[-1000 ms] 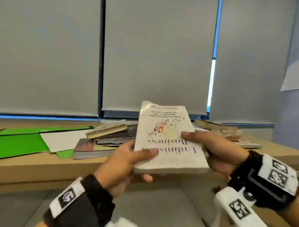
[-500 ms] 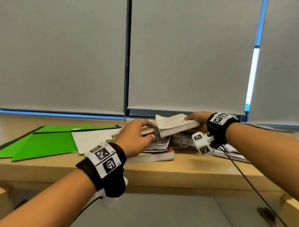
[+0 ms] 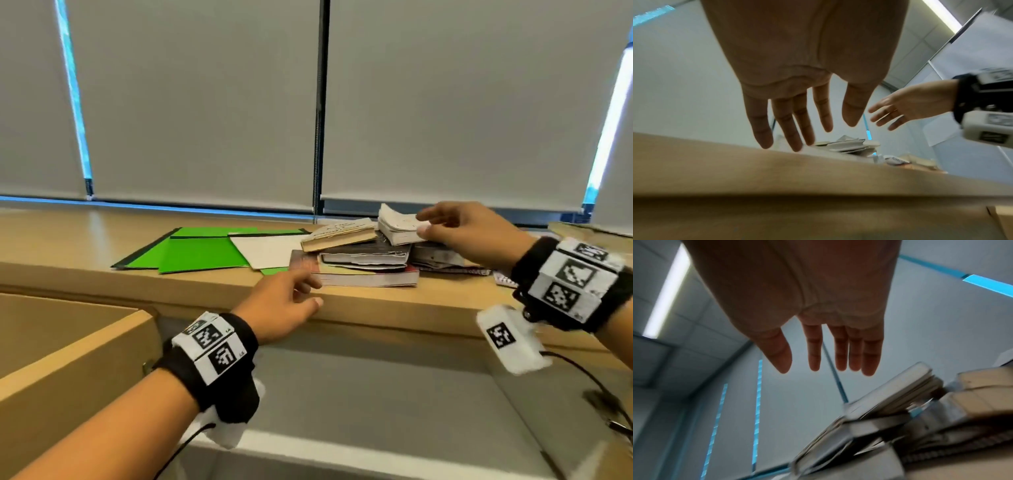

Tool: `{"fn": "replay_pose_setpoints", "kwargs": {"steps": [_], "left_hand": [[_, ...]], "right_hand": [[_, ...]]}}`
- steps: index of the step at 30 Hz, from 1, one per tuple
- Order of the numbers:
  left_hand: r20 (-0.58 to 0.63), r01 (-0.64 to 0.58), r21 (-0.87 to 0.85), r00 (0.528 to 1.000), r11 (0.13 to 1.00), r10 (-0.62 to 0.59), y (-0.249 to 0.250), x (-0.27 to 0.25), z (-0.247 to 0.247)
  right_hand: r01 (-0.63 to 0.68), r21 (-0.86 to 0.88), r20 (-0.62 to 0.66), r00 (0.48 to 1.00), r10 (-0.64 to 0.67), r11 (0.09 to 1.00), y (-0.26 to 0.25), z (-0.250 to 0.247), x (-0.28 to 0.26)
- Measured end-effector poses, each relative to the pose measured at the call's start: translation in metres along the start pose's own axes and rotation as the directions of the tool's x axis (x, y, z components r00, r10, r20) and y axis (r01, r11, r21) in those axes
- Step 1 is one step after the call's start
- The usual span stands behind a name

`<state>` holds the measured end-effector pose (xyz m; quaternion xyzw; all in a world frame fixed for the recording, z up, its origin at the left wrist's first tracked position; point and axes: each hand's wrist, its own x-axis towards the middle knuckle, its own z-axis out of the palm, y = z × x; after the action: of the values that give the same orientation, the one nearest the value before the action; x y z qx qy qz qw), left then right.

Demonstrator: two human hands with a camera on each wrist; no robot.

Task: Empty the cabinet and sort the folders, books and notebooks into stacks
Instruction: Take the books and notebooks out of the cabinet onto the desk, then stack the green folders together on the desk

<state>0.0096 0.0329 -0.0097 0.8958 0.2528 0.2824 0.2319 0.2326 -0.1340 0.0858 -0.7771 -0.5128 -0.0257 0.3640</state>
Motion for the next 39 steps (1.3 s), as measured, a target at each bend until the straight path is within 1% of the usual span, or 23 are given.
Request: {"fn": "replay_pose_setpoints", "kwargs": {"steps": [3,6,8,12,16,19,23,27,29,32,35,37,39], "left_hand": [[-0.01,0.074,0.078,0.997,0.994,-0.074,-0.027,-0.052,-0.012],[-0.04,0.122,0.14,0.992,0.983,-0.118,-0.041,-0.088,-0.024],[-0.076,0.127,0.157,0.99,0.979,-0.116,-0.045,-0.104,-0.034],[-0.155,0.127,0.119,0.982,0.985,-0.108,-0.051,-0.112,-0.051],[-0.233,0.134,0.041,0.965,0.99,-0.121,-0.063,-0.1,-0.062],[-0.273,0.104,-0.01,0.956,0.995,-0.103,-0.072,-0.086,-0.065],[-0.333,0.064,-0.06,0.939,0.996,-0.081,-0.095,-0.054,-0.073],[-0.388,0.03,-0.145,0.918,0.989,-0.085,-0.116,-0.022,-0.089],[-0.399,0.014,-0.161,0.914,0.987,-0.078,-0.127,-0.008,-0.097],[-0.376,0.018,-0.19,0.922,0.982,-0.089,-0.141,0.013,-0.109],[-0.304,0.073,-0.235,0.942,0.969,-0.145,-0.146,0.036,-0.122],[-0.225,0.16,-0.239,0.951,0.958,-0.214,-0.147,0.054,-0.132],[-0.143,0.261,-0.216,0.945,0.941,-0.295,-0.15,0.072,-0.14]], "right_hand": [[0.125,-0.076,0.137,0.984,-0.114,0.989,-0.012,0.034,-0.052],[0.148,-0.133,0.21,0.971,-0.118,0.98,-0.018,0.067,-0.079],[0.142,-0.13,0.213,0.97,-0.112,0.981,-0.025,0.084,-0.089],[0.148,-0.11,0.185,0.975,-0.126,0.983,-0.041,0.104,-0.089],[0.198,-0.117,0.189,0.967,-0.174,0.973,-0.056,0.119,-0.071],[0.223,-0.101,0.167,0.964,-0.205,0.969,-0.062,0.132,-0.056],[0.235,-0.052,0.122,0.966,-0.228,0.971,-0.072,0.15,-0.032],[0.251,-0.005,0.101,0.963,-0.249,0.968,-0.087,0.154,-0.008],[0.253,0.015,0.108,0.961,-0.253,0.967,-0.093,0.154,0.006],[0.248,0.077,0.16,0.953,-0.257,0.966,-0.1,0.153,0.032],[0.22,0.101,0.287,0.927,-0.24,0.97,-0.116,0.148,0.063],[0.187,0.083,0.366,0.908,-0.204,0.979,-0.131,0.144,0.086],[0.141,0.054,0.424,0.893,-0.151,0.989,-0.146,0.143,0.11]]}}
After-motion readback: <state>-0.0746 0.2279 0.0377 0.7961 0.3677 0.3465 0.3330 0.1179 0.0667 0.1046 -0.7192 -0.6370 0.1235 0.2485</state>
